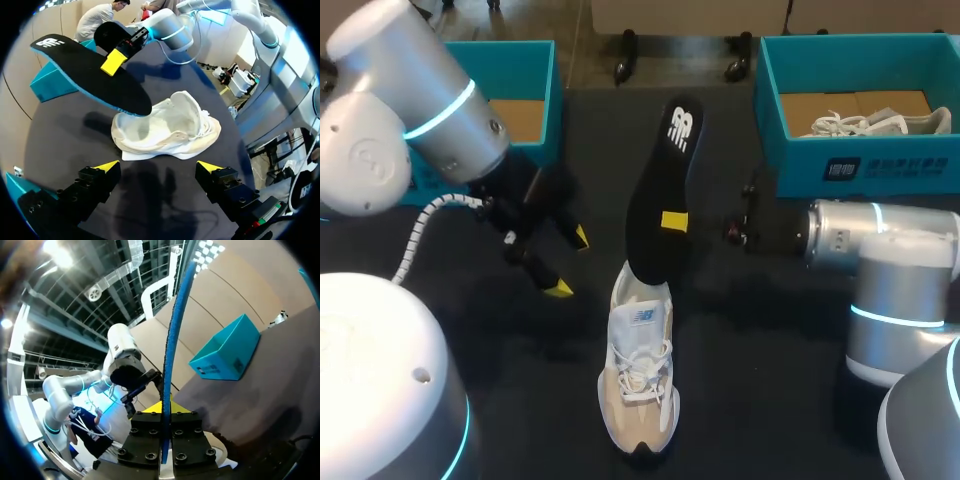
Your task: Take the shoe out of the shoebox, open the shoe tongue, remove and reinsert the insole, then place the shoe into the shoebox
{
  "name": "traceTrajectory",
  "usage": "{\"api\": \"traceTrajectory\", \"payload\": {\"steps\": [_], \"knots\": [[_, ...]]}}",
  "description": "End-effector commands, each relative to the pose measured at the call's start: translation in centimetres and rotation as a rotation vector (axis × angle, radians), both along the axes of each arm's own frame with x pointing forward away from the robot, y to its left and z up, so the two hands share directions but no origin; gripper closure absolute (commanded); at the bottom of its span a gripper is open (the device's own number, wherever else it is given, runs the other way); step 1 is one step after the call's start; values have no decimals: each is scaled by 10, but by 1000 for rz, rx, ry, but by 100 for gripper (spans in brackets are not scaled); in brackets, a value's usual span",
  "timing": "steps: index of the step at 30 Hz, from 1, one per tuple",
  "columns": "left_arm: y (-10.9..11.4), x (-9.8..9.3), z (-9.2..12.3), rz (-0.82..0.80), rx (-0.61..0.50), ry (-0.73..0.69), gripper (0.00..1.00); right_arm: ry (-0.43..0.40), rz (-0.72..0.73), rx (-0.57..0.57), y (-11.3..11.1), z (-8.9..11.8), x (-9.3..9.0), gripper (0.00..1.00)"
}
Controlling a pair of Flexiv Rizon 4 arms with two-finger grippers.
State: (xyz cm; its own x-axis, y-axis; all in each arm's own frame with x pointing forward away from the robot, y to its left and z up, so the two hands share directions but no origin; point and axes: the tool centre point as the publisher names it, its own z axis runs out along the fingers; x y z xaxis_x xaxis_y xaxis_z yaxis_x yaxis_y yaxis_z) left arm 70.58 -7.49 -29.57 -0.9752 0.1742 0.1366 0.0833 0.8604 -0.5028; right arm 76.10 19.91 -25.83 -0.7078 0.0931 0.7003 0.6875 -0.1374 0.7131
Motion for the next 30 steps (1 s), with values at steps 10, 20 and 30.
{"api": "traceTrajectory", "payload": {"steps": [10, 20, 30], "knots": [[-10, -12, -38, 4, 156, -12, 0, -9, 16, 21, 2, -20, 0, 100], [-12, -13, -41, 6, 155, -13, 0, -9, 16, 21, 2, -20, 0, 100], [-11, -11, -57, 24, 112, -20, 0, -49, 16, 30, 9, -22, -5, 100]]}}
